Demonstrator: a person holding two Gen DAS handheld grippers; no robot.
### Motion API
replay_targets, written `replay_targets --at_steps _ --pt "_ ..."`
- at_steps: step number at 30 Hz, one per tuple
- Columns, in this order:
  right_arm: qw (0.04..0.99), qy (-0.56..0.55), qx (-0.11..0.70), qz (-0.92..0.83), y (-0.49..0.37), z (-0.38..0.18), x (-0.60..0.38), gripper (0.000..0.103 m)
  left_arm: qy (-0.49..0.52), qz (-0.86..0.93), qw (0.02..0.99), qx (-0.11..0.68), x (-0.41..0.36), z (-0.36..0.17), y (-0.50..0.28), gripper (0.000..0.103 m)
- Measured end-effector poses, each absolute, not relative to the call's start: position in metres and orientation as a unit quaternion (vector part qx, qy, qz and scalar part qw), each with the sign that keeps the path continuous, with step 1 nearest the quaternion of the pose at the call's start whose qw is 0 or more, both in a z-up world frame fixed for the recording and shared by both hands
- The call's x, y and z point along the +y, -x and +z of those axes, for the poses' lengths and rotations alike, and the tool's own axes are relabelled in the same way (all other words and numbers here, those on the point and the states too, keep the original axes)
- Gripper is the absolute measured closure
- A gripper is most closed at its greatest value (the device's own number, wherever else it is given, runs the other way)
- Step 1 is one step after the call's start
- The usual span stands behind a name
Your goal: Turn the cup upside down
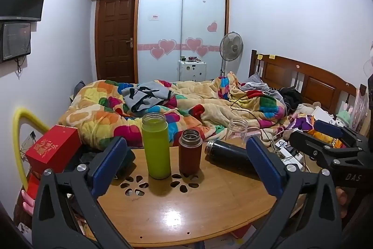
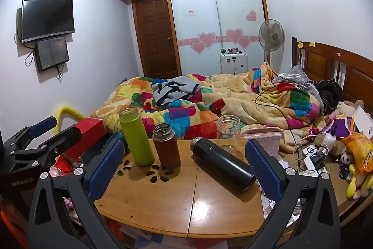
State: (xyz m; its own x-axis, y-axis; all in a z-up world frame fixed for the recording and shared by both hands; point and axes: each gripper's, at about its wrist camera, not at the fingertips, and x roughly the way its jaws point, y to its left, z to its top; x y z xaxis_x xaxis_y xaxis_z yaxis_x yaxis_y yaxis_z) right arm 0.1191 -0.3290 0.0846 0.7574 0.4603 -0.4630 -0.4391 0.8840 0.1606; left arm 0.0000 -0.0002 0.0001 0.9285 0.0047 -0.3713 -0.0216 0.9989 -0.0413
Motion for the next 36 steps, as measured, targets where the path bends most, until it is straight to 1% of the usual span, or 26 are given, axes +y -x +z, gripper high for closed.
replay_targets --at_steps 7,15,36 --pt "0.937 -0.023 0.249 0.242 -0.119 0.085 -0.329 0.0 0.037 0.005 0.981 0.192 0.005 0.0 -0.004 0.0" --pt "0.938 -0.019 0.244 0.245 -0.117 0.088 -0.328 0.0 0.02 0.004 0.983 0.181 -0.002 0.007 0.003 0.0" --pt "0.939 -0.016 0.239 0.248 -0.112 0.093 -0.323 0.0 0.018 0.004 0.985 0.174 -0.002 0.01 0.004 0.0"
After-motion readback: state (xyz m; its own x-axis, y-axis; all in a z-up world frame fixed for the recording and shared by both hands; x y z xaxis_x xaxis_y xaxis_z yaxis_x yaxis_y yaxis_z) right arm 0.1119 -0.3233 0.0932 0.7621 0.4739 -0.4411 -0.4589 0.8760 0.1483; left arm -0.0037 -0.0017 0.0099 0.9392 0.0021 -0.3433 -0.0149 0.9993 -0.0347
